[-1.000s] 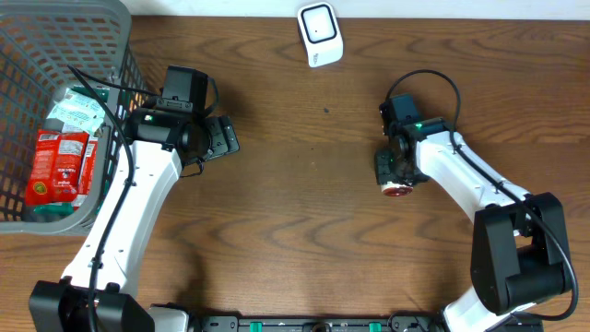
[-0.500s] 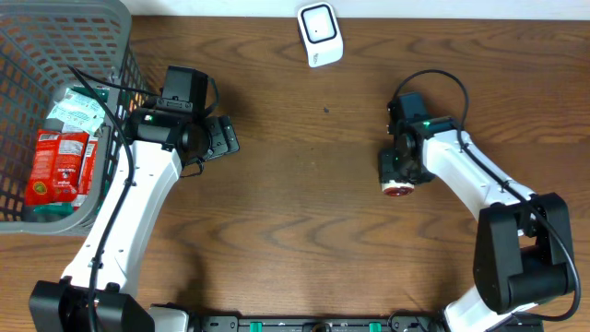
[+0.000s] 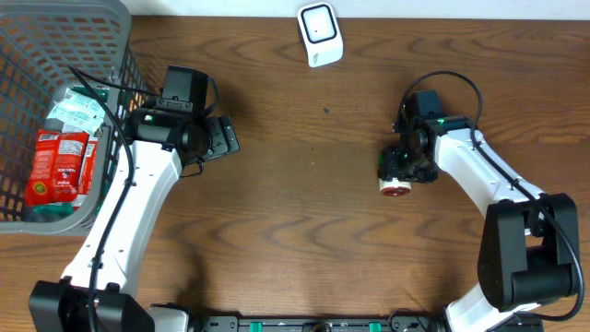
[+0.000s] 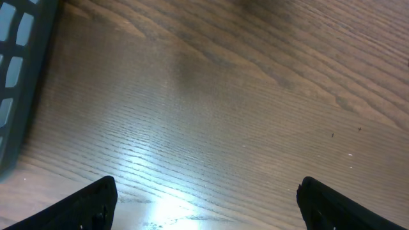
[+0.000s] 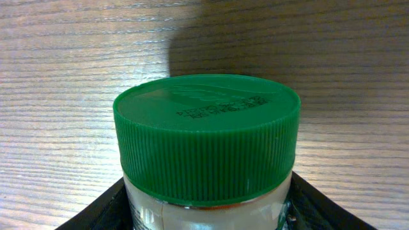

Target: Scan the item barcode

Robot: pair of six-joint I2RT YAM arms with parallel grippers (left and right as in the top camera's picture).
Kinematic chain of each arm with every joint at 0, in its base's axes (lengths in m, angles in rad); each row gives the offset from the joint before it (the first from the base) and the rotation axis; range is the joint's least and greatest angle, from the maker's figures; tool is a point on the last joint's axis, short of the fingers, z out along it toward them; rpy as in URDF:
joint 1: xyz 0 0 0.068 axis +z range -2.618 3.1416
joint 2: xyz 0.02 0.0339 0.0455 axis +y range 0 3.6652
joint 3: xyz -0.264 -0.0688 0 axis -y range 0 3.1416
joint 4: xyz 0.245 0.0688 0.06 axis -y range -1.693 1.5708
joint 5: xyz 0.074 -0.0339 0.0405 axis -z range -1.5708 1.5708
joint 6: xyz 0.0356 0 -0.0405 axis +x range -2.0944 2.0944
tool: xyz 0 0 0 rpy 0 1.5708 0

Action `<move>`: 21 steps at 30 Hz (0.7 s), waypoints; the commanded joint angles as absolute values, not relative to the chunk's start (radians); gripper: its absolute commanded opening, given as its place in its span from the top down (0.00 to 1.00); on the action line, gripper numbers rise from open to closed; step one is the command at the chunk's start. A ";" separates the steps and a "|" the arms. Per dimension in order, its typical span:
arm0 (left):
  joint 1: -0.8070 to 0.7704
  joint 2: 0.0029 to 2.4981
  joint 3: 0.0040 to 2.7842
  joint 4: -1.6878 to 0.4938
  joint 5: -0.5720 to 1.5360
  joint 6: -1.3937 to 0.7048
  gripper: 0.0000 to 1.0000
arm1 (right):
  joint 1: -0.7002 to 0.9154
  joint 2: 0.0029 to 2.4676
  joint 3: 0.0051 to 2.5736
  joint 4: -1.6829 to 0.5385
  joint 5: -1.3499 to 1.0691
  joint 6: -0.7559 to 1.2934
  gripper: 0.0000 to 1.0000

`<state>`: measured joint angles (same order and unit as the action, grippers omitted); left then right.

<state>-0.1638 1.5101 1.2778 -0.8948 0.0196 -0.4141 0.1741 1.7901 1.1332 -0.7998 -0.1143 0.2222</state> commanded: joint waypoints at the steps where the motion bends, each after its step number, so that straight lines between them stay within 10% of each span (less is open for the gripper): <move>1: -0.160 1.509 1.278 -0.901 0.014 -0.405 0.10 | 0.165 1.834 1.085 -0.800 -0.168 0.207 0.75; 21: -0.160 1.509 1.278 -0.901 0.014 -0.405 0.10 | 0.149 1.686 1.086 -0.807 -0.235 0.178 0.79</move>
<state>-0.1638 1.5101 1.2778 -0.8948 0.0196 -0.4145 0.1440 1.7477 1.0889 -0.8040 -0.2283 0.1928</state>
